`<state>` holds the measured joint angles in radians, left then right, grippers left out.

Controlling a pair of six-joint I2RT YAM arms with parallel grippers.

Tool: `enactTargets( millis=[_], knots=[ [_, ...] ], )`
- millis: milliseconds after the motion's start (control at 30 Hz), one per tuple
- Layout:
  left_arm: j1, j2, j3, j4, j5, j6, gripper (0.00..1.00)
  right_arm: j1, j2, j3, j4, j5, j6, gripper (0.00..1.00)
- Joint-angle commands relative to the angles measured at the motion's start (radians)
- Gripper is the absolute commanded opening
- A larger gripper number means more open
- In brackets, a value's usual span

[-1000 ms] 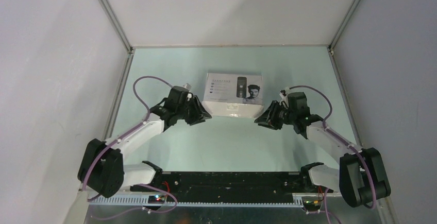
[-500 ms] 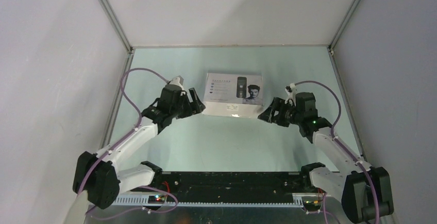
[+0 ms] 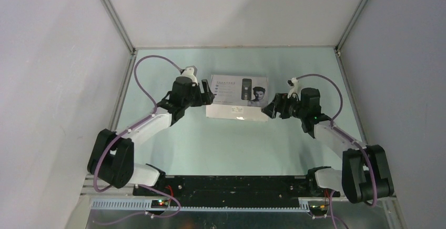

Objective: Sort the hair-cutting tools

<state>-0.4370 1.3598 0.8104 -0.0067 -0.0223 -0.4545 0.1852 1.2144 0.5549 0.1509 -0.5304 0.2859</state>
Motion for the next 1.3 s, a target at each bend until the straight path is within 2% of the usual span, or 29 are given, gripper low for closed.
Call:
enactTargets(
  millis=[0,400,800,967,1267],
  knots=[
    [0.007,0.018,0.025,0.118,0.061,0.058,0.85,-0.005,0.067,0.046,0.147,-0.062,-0.056,0.85],
    [0.012,0.038,-0.055,0.218,0.177,0.070,0.87,-0.012,0.181,0.069,0.198,-0.146,-0.092,0.85],
    [0.011,-0.018,-0.081,0.156,0.205,0.034,0.89,-0.016,0.162,0.069,0.090,-0.144,-0.043,0.77],
    [0.012,-0.042,-0.091,0.131,0.184,0.020,0.96,-0.044,0.148,0.071,0.052,-0.142,0.035,0.69],
    [0.012,-0.050,-0.095,0.090,0.182,-0.026,0.96,-0.089,0.146,0.073,-0.003,-0.181,0.172,0.52]
  ],
)
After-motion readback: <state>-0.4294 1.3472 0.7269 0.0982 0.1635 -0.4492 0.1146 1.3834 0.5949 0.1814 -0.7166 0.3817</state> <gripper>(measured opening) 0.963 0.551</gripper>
